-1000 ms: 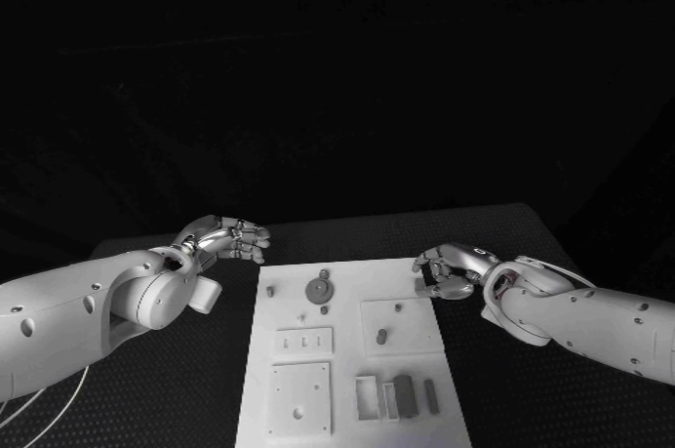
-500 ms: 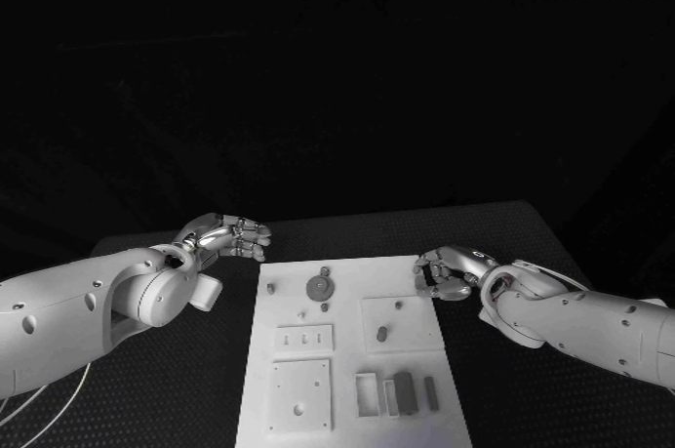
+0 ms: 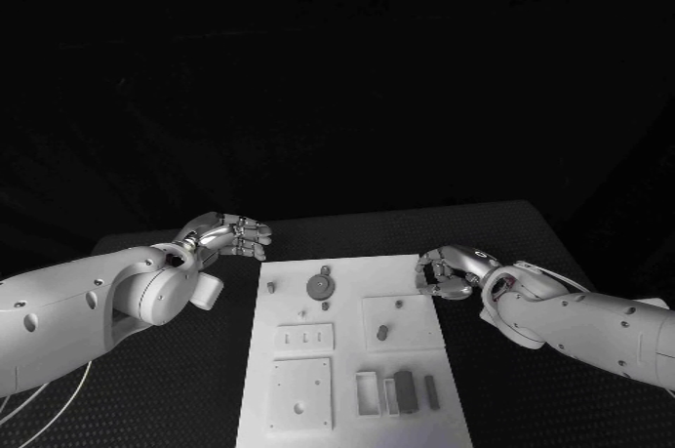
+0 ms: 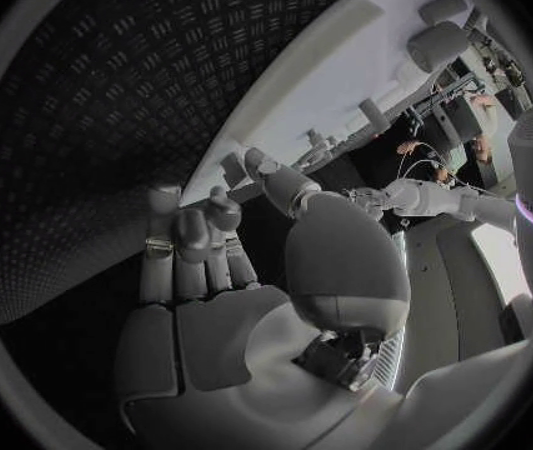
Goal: Assemble the parts on the task board
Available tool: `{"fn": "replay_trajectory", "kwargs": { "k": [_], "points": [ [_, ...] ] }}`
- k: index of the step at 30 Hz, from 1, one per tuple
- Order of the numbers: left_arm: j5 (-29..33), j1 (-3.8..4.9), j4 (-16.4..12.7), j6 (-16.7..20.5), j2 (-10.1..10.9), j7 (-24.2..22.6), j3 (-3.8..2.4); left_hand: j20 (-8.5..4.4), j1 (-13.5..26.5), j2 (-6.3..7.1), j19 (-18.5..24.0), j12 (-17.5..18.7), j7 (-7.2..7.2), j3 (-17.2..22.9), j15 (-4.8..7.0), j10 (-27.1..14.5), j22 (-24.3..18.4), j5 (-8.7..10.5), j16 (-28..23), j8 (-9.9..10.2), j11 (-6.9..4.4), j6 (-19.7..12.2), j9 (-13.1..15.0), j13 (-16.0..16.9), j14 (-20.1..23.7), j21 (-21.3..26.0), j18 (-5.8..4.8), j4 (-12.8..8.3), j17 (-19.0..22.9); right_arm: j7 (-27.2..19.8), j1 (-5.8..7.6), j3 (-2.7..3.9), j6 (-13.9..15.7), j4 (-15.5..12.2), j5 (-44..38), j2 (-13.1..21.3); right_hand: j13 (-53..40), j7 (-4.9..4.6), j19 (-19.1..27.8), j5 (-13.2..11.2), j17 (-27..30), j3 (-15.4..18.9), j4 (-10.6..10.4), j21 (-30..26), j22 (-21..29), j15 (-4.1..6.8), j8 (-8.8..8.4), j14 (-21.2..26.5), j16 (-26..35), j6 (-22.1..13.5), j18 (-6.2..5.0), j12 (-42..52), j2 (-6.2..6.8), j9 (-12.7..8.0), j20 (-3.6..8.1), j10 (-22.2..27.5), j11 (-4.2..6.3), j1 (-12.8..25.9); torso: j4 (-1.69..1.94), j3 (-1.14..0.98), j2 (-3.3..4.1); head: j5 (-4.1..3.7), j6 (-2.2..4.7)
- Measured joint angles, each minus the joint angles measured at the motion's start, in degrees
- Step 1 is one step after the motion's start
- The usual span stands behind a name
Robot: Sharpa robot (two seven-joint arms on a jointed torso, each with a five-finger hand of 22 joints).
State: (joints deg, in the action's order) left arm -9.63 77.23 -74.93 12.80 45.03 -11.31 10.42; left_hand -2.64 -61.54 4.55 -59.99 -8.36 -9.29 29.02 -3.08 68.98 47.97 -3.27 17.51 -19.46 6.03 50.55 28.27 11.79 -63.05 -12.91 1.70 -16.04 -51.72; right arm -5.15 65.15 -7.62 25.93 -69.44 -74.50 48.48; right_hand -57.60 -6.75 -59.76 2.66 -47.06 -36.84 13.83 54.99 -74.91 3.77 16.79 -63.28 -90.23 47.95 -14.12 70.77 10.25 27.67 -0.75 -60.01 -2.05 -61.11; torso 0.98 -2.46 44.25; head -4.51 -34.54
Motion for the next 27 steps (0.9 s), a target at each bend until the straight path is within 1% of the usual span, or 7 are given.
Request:
{"fn": "replay_trajectory", "kwargs": {
  "k": [6, 10, 11, 13, 17, 18, 27],
  "points": [
    [-0.01, 0.00, -0.01, -0.03, 0.00, 0.03, 0.00, 0.00, 0.00, 0.00, 0.00, 0.00, 0.00, 0.00, 0.00, 0.00, 0.00, 0.00, 0.00, 0.00, 0.00, 0.00, 0.00, -0.01, 0.00, 0.00, 0.00, 0.00, 0.00, 0.02, -0.13, 0.00, 0.00, 0.00, -0.05, -0.16, 0.08, 0.20, -0.14, 0.00, 0.04, 0.16, 0.16, 0.00, 0.00, 0.19, 0.34, -0.22, 0.00, 0.20, -0.01, 0.00, -0.01, 0.18, 0.12, -0.21, 0.20, -0.01, 0.00, 0.01, 0.00, 0.06, -0.04],
    [-0.02, -0.01, -0.01, -0.04, 0.07, 0.05, 0.00, 0.00, 0.00, 0.00, 0.00, 0.00, 0.00, 0.00, 0.00, 0.00, -0.01, 0.00, 0.00, 0.00, 0.00, 0.00, 0.00, 0.00, 0.00, 0.00, -0.01, 0.00, -0.05, 0.02, -0.31, 0.01, 0.00, 0.06, -0.07, -0.35, 0.14, 0.21, -0.25, 0.00, 0.04, 0.16, 0.16, 0.00, 0.00, 0.19, 0.56, -0.22, 0.00, 0.21, -0.02, 0.21, -0.47, 0.25, 0.21, -0.42, 0.41, 0.01, 0.03, 0.03, 0.01, 0.02, -0.12],
    [-0.02, -0.01, -0.01, -0.04, 0.11, 0.06, 0.00, 0.00, 0.00, 0.00, 0.00, 0.00, 0.00, 0.00, 0.00, 0.00, -0.01, 0.00, 0.00, 0.00, 0.00, 0.00, 0.00, 0.03, 0.00, 0.00, 0.00, 0.00, -0.05, 0.02, -0.36, 0.01, 0.00, 0.09, -0.07, -0.41, 0.14, 0.46, -0.35, 0.00, 0.04, 0.16, 0.16, 0.00, 0.00, 0.33, 0.56, -0.30, 0.00, 0.47, -0.03, 0.21, -0.46, 0.29, 0.14, -0.43, 0.41, 0.01, 0.03, 0.03, 0.01, 0.02, -0.13],
    [-0.03, -0.01, -0.01, -0.04, 0.17, 0.08, 0.00, 0.00, 0.00, 0.00, 0.00, 0.00, 0.00, 0.00, 0.00, 0.00, -0.01, 0.00, 0.00, 0.00, 0.00, 0.00, 0.01, 0.05, 0.00, 0.00, -0.01, 0.00, -0.05, 0.02, -0.41, 0.01, 0.01, 0.17, -0.08, -0.57, 0.14, 0.48, -0.35, 0.00, 0.04, 0.16, 0.16, 0.00, 0.00, 0.52, 0.56, -0.27, 0.00, 0.49, -0.07, 0.21, -0.46, 0.32, 0.15, -0.44, 0.41, 0.01, 0.03, 0.03, 0.02, 0.02, -0.18],
    [-0.05, -0.01, -0.04, -0.06, 0.19, 0.12, 0.00, 0.00, 0.00, 0.00, 0.00, 0.00, 0.00, 0.00, 0.00, 0.00, -0.01, 0.00, 0.00, 0.00, 0.00, 0.00, 0.01, 0.05, 0.00, 0.00, -0.02, 0.00, -0.04, 0.02, -0.48, 0.02, 0.06, 0.33, -0.09, -0.79, 0.22, 0.83, -0.35, 0.00, 0.10, 0.31, 0.32, 0.00, 0.00, 0.80, 1.02, -0.36, -0.25, 0.84, -0.20, 0.21, -1.16, 0.59, 0.14, -0.84, 0.62, -0.05, 0.03, 0.02, 0.03, 0.08, -0.26],
    [-0.06, -0.01, -0.05, -0.06, 0.19, 0.13, 0.00, 0.00, 0.00, 0.00, 0.00, 0.00, 0.00, 0.00, 0.00, 0.00, -0.01, 0.00, 0.00, 0.00, 0.00, 0.00, 0.01, 0.05, 0.00, 0.00, -0.02, 0.00, -0.04, 0.01, -0.50, 0.02, 0.09, 0.39, -0.10, -0.83, 0.26, 0.83, -0.35, 0.00, 0.10, 0.31, 0.31, 0.00, 0.00, 0.86, 1.23, -0.42, -0.25, 0.85, -0.22, 0.21, -1.63, 0.64, 0.14, -0.85, 0.62, -0.06, 0.03, 0.02, 0.04, 0.09, -0.30],
    [-0.14, -0.01, -0.08, -0.10, 0.25, 0.21, 0.00, 0.00, 0.00, 0.00, 0.00, 0.00, 0.00, 0.00, 0.00, 0.00, 0.04, 0.00, 0.00, 0.00, 0.00, 0.00, 0.01, 0.09, 0.00, 0.00, -0.05, 0.00, -0.09, 0.09, -0.54, 0.01, 0.23, 0.68, -0.25, -0.95, 0.37, 1.13, -0.46, 0.00, 0.15, 0.63, 0.63, 0.00, 0.00, 1.38, 1.90, -0.46, -0.28, 1.15, -0.57, 0.21, -3.16, 1.20, 0.25, -1.01, 1.26, -0.27, 0.06, 0.02, 0.05, 0.14, -0.48]
  ]
}}
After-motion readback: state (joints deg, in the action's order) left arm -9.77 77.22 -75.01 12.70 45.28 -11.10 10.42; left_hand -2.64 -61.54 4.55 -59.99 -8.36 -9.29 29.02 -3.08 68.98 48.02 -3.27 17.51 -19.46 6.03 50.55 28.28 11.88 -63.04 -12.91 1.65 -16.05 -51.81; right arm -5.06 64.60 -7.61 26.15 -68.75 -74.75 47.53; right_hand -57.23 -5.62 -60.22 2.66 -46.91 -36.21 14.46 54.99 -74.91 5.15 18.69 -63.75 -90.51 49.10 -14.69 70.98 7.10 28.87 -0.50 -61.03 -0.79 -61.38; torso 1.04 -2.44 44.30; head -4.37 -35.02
